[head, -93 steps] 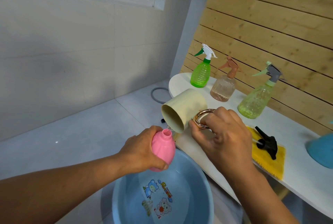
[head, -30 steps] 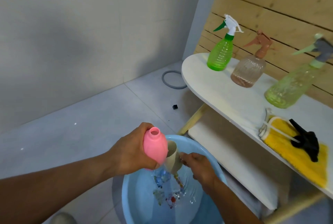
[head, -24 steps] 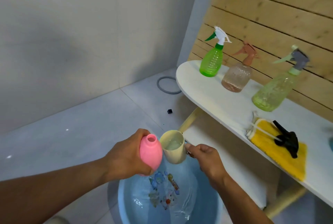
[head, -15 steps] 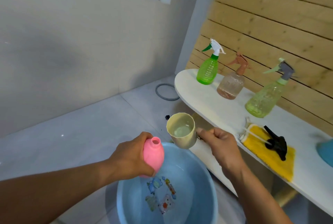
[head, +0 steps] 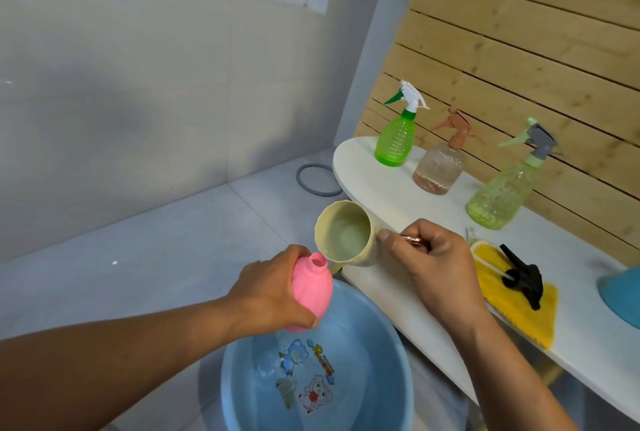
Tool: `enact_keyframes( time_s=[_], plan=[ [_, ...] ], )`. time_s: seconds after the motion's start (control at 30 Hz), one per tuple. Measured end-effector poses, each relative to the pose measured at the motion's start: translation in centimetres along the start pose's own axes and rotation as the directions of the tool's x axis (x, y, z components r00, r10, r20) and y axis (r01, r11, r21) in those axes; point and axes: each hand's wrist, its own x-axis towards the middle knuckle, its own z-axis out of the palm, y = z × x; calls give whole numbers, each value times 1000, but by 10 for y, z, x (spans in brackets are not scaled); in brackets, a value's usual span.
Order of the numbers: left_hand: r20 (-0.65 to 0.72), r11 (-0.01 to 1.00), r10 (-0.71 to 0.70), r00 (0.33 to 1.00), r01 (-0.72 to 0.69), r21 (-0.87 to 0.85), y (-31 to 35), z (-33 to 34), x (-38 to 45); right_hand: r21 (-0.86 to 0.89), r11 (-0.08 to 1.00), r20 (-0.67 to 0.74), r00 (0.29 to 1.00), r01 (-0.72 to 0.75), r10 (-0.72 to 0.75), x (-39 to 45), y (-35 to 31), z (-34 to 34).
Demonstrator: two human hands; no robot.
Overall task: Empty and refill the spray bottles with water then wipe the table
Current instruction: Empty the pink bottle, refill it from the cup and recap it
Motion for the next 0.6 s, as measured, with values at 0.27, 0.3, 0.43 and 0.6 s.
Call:
enact_keyframes(
  time_s=[0.27,0.3,0.43,0.6],
  plan=[
    [-8,1000,14,1000,-14,4,1,2,3,-154,985,-30,996,77,-83,-1,-3,-3],
    [-10,1000,15,1000,-15,4,1,2,4,-170,982,-34,995,85,-92,-2,-3,-3],
    [-11,1000,21,1000,-20,10,1,3,4,-219,969,-44,991,111,-123,-3,-5,-3],
    [-10,1000,23,1000,-23,12,2,3,5,-271,952,-50,985,145,-164,-4,-9,-4]
  ],
)
